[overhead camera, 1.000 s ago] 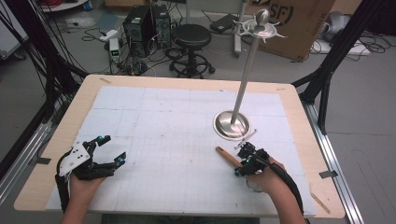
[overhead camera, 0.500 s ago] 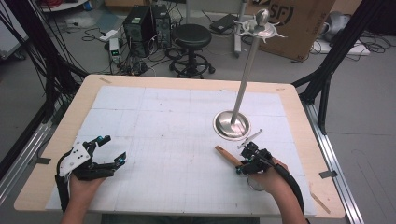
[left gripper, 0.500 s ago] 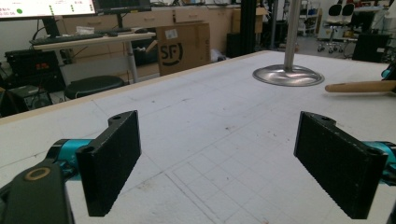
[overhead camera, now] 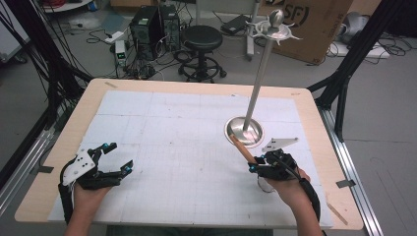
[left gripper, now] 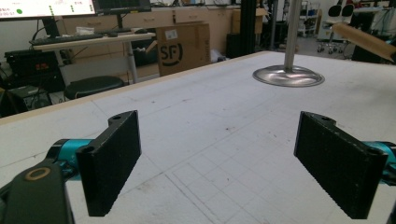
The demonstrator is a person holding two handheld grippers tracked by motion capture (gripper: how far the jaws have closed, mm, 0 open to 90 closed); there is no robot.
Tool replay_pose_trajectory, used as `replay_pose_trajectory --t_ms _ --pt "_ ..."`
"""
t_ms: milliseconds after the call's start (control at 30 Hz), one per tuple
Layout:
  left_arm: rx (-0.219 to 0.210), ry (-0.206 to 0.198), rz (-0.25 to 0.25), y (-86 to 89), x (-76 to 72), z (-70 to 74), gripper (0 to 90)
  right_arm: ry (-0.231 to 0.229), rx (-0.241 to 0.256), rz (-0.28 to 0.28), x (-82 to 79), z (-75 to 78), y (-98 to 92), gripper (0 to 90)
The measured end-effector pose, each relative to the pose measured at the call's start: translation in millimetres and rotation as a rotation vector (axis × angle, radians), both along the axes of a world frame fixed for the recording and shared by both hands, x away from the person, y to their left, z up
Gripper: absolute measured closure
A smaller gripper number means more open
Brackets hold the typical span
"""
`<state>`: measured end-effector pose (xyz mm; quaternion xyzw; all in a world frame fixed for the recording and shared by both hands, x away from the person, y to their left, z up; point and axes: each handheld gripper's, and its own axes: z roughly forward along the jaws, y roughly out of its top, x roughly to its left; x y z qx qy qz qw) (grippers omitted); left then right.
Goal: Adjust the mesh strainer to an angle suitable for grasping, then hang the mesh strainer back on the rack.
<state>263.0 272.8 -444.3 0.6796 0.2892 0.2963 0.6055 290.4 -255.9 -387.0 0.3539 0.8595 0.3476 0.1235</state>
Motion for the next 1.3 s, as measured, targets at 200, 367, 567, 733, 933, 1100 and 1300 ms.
replay_pose_trajectory --t_ms 200,367,567,733,933,1100,1300 --pt "-0.007 -0.004 -0.002 0.1 0.9 0.0 15.2 -0.104 0.184 -0.026 -6.2 3.1 -11.8 68.3" --pt "-0.008 -0.004 -0.016 -1.5 1.0 -0.1 15.2 -0.133 0.204 -0.028 -5.1 3.9 -17.0 68.3" --pt "-0.009 -0.006 -0.02 -1.7 0.7 0.8 15.2 -0.198 0.225 -0.027 -5.8 4.0 -17.0 68.2" --pt "-0.015 -0.008 -0.019 -1.2 0.4 1.6 15.2 -0.259 0.235 -0.011 -10.3 8.0 -18.0 68.2" --pt "-0.034 -0.012 -0.016 -1.4 1.9 2.2 15.2 -0.264 0.234 -0.01 -12.4 9.2 -20.3 68.3" --pt "-0.046 -0.014 -0.011 -1.0 3.3 2.2 15.2 -0.277 0.248 -0.01 -16.2 12.8 -23.7 68.2" --pt "-0.044 -0.011 -0.012 -0.5 3.7 2.0 15.2 -0.315 0.272 -0.019 -20.5 17.9 -31.4 68.2"
